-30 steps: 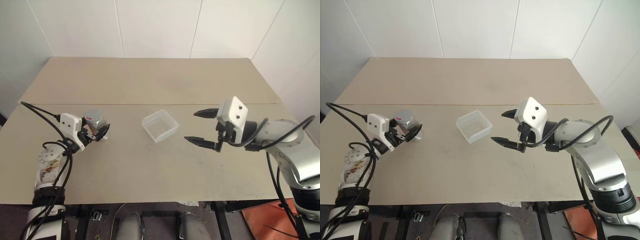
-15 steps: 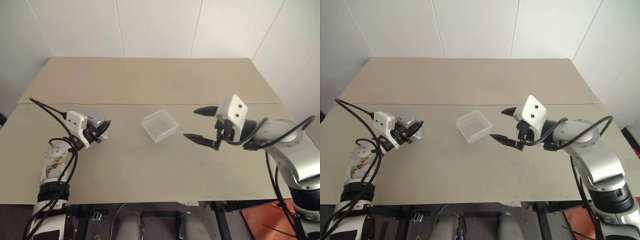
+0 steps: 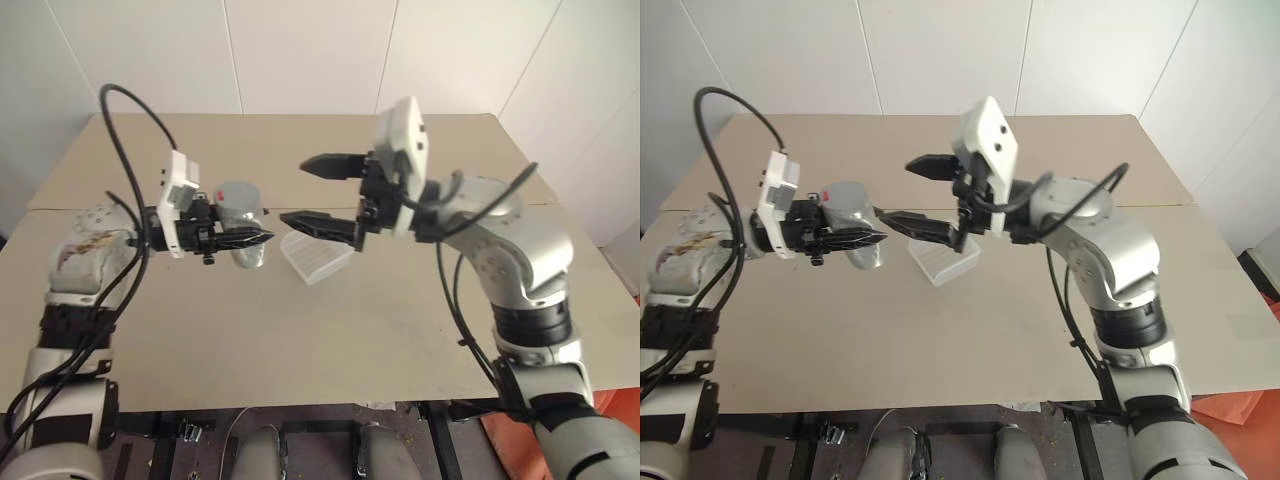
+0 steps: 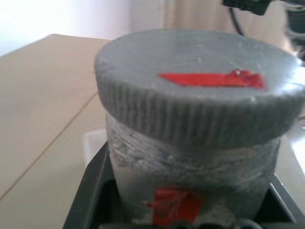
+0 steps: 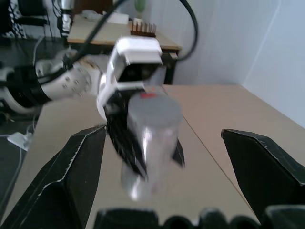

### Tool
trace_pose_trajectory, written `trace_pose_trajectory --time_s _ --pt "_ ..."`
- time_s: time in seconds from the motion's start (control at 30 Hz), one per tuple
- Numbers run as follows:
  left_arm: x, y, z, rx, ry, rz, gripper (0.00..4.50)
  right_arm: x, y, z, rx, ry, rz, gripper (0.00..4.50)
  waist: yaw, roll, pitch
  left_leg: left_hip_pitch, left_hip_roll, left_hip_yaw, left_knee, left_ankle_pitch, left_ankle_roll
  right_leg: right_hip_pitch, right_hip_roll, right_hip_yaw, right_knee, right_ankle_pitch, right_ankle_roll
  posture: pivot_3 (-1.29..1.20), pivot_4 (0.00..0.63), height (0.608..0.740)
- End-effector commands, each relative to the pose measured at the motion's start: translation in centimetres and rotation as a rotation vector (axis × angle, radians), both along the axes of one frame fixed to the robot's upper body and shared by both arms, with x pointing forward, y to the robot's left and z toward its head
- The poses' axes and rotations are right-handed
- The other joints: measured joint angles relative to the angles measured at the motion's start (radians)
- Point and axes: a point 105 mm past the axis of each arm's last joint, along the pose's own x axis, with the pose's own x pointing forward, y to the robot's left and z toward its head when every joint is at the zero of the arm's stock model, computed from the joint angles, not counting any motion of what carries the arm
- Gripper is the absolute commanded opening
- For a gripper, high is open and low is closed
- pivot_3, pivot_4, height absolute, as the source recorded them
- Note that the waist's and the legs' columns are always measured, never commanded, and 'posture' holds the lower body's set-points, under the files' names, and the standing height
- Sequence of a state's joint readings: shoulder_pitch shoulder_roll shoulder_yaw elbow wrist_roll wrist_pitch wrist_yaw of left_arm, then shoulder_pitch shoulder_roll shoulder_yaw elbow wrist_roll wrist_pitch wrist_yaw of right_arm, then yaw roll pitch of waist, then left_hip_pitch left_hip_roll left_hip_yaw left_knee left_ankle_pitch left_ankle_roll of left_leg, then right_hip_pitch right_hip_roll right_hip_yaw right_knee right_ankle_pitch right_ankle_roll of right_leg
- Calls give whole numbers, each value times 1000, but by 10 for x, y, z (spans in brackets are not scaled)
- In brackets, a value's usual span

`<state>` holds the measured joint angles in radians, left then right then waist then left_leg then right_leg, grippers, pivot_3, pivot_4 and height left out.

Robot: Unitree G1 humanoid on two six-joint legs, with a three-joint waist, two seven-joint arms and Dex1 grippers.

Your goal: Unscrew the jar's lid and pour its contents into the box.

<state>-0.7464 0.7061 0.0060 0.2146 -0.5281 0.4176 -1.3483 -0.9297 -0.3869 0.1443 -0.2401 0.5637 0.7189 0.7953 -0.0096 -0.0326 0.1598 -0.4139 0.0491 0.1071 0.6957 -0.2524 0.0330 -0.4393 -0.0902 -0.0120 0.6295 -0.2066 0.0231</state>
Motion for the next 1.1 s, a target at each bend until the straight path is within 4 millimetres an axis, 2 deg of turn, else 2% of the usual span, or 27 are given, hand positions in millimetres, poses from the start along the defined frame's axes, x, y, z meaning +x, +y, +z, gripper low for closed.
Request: trace_pose_trajectory --time_s 0.03,0.23,0.43,0.53,0.63,0.67,0.8,0.9,1.0,1.1 --pt "3 -11 12 13 -77 -63 1925 3 13 10 11 -34 0 4500 0 0 0 0 0 0 0 0 0 0 0 0 0 0 0 0 150 740" --pt "9 -22 18 -2 -124 -118 1925 13 28 7 -7 0 -14 4500 -3 0 0 -2 0 0 0 0 0 -1 0 0 1 0 0 0 150 740" --pt "9 -26 21 -7 -154 -140 1925 23 30 6 0 40 -20 4500 -4 0 0 -3 0 0 -1 0 1 -1 0 -1 1 1 1 0 150 740" --pt "9 -25 20 -4 -155 -142 1925 24 29 8 15 49 -18 3897 -4 0 0 -3 0 0 -1 -1 1 -1 0 -1 1 1 1 0 150 740" --pt "8 -25 18 1 -150 -145 1925 22 28 13 40 45 9 2897 -4 0 0 -3 0 0 -1 -1 1 -1 0 -1 1 1 1 0 150 740" --pt "7 -25 18 0 -146 -156 1925 19 27 15 51 37 31 2768 -4 0 0 -3 0 0 -1 -1 1 -1 0 -1 1 1 1 0 150 740" --pt "-8 -25 25 -21 -114 -273 1925 -3 20 15 45 -20 273 2767 -2 0 0 -4 0 0 -1 -1 2 -1 0 -1 0 1 2 0 150 740" --pt "-30 -27 39 -52 -83 -406 1925 -17 18 11 -35 -48 529 2767 -5 1 1 -4 0 -1 0 -1 2 -1 0 -1 0 1 2 0 150 740" --pt "-47 -30 44 -29 -64 -491 1925 -22 17 11 -91 -49 706 2767 -16 1 1 -5 0 -2 -1 -1 2 -2 1 0 0 1 3 0 150 740" --pt "-56 -33 42 10 -73 -531 1925 -21 23 13 -123 -44 770 2767 -18 2 1 -4 1 -4 -1 -1 2 -2 2 -1 1 1 2 0 150 740"
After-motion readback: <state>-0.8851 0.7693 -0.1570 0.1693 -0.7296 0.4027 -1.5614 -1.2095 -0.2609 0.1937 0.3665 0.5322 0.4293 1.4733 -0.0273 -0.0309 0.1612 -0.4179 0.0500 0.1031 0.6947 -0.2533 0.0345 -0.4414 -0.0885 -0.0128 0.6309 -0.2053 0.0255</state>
